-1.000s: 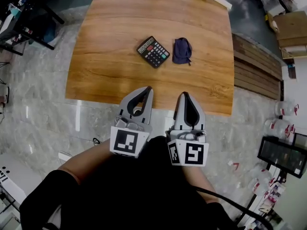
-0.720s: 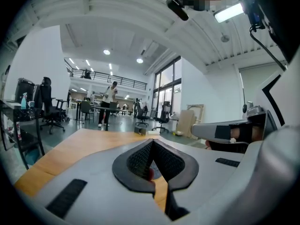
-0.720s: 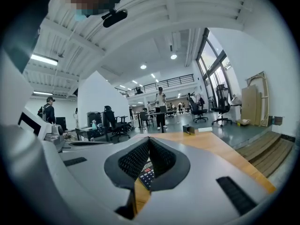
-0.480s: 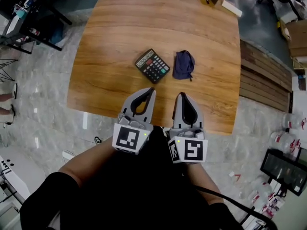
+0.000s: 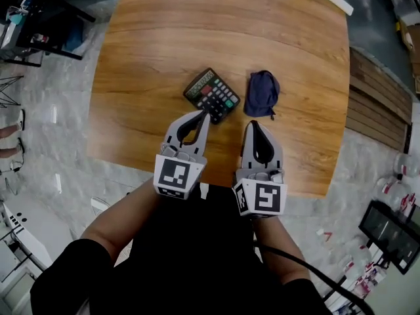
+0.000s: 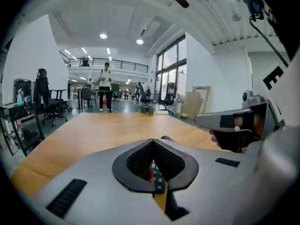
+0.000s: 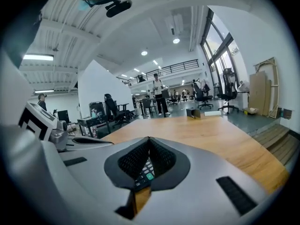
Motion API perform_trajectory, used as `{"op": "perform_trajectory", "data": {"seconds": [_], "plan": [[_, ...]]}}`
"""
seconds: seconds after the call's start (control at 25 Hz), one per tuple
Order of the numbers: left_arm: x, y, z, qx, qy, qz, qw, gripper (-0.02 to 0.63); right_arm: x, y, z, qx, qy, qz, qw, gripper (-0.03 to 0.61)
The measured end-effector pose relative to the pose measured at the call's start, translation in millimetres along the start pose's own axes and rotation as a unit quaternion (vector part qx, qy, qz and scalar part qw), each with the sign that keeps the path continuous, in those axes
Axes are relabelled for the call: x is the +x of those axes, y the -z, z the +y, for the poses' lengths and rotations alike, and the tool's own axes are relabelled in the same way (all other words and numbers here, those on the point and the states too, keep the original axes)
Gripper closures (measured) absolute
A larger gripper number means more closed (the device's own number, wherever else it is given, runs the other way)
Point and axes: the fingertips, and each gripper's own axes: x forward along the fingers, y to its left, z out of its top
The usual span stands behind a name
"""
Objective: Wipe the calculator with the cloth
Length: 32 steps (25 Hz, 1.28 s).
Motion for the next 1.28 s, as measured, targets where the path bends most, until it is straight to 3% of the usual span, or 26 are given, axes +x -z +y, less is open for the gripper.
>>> {"op": "perform_trajectory", "data": {"seconds": [0.48,0.8,0.84,0.88,1.04,1.2,1.28], "plan": [[67,72,50,-0.022,-0.007,0.050,0.9985,0.618,112,82,1,-0.065,-0.060,0.049,0.995,0.561],[69,76,80,-0.017,-0.010,0.066,0.9976,0.618,120,103,5,-0.019,-0.032,0.057,0.998,0.561],[71,77,81,-0.025,0.001,0.070,0.9972,0.511,118,106,6,-0.014,-0.029,0.060,0.998,0.561],[73,80,83,-0.034,0.010,0.077,0.9964,0.359,117,109,7,-0.007,-0.026,0.063,0.998,0.561],[82,93,99,-0.051,0.014,0.103,0.9933,0.344,113,118,7,0.015,-0.013,0.073,0.997,0.563],[96,101,103,-0.095,0.041,0.122,0.9871,0.347,111,124,-1,0.029,0.000,0.078,0.997,0.563],[101,102,103,-0.109,0.051,0.130,0.9843,0.403,110,124,-3,0.034,0.004,0.079,0.996,0.561]]}}
